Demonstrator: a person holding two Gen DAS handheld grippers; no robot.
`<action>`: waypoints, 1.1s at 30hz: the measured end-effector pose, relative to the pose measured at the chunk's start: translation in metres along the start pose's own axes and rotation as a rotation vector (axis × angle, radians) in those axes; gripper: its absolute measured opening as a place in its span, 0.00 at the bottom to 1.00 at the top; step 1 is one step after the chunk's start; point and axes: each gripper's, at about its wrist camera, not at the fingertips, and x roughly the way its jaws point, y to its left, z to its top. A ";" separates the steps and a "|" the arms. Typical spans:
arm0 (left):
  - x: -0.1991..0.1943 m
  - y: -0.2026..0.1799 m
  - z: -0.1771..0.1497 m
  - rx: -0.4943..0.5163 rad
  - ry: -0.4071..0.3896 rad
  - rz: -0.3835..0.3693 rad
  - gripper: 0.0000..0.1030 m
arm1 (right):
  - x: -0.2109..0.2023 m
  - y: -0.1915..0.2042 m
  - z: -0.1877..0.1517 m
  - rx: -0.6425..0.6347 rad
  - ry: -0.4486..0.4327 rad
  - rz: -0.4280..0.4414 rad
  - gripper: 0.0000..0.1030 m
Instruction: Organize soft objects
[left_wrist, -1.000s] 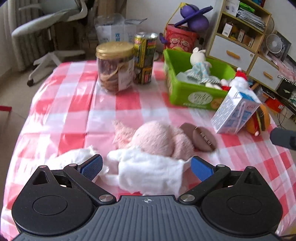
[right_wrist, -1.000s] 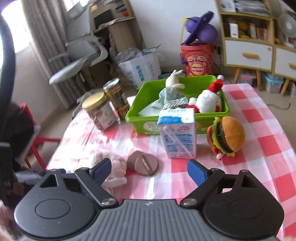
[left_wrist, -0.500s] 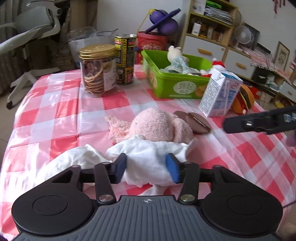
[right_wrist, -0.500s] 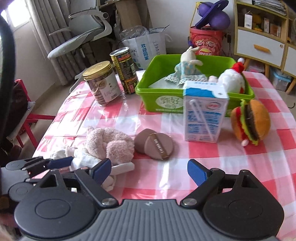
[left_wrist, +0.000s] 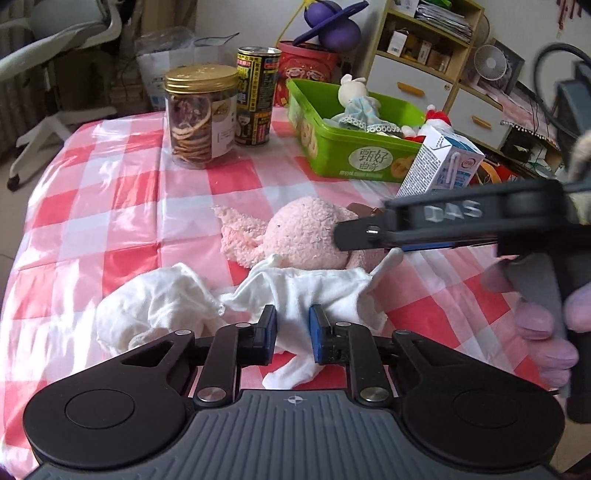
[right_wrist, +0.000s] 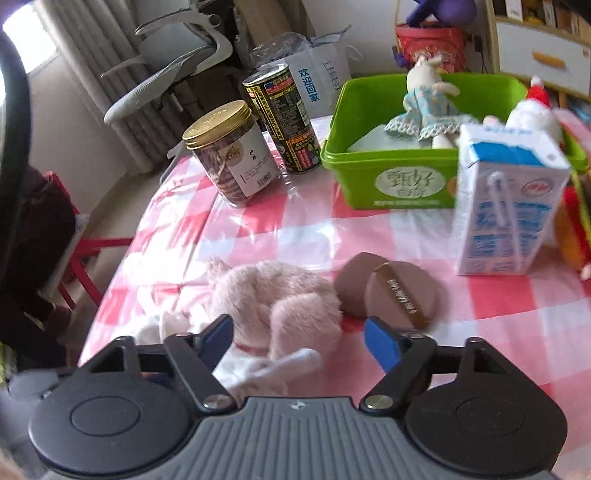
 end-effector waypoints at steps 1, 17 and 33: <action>0.000 -0.001 0.000 0.008 -0.001 0.001 0.17 | 0.004 0.002 0.000 0.015 0.007 0.014 0.54; 0.004 -0.003 0.003 -0.023 -0.017 0.020 0.57 | 0.006 0.014 0.003 0.044 0.078 0.028 0.12; 0.017 -0.022 0.010 -0.033 -0.001 0.026 0.70 | -0.055 -0.056 0.001 0.160 0.163 -0.069 0.12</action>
